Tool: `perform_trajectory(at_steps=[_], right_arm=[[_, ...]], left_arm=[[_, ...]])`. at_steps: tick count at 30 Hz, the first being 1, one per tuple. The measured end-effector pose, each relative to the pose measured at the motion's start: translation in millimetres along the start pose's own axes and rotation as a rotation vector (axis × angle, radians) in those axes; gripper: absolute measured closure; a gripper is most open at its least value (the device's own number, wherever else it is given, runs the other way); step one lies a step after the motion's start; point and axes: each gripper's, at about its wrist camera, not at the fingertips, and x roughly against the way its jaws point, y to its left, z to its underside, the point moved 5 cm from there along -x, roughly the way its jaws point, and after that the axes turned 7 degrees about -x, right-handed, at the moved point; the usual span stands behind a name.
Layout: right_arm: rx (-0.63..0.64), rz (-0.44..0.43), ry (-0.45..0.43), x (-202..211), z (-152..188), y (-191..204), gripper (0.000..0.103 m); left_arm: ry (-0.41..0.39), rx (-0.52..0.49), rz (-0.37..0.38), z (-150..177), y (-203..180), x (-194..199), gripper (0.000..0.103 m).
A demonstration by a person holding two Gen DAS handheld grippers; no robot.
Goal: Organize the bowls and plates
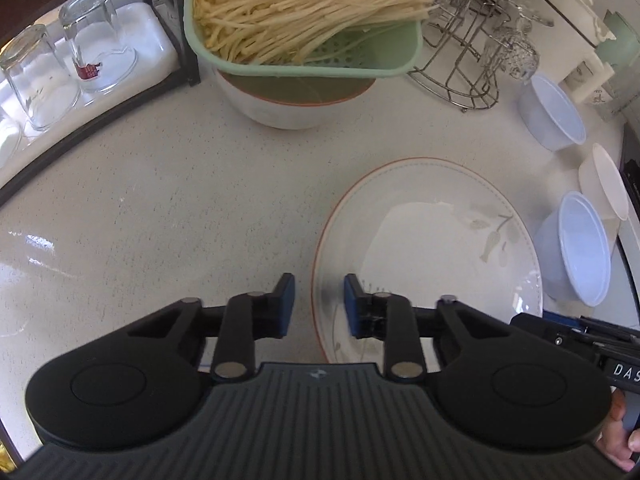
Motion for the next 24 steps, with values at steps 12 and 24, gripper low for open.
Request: perform_trajectory(at_steps=[12,24], right_arm=[[0.05,0.031,0.015,-18,-6,1,0.086],[0.026,0.0,0.026,-8,-10,-1,0.085]], left_arm=[[-0.004,-0.009,0.031,-19,-2,-8,0.085],[-0.02,-0.014,0.125,-23,4,11,0.085]])
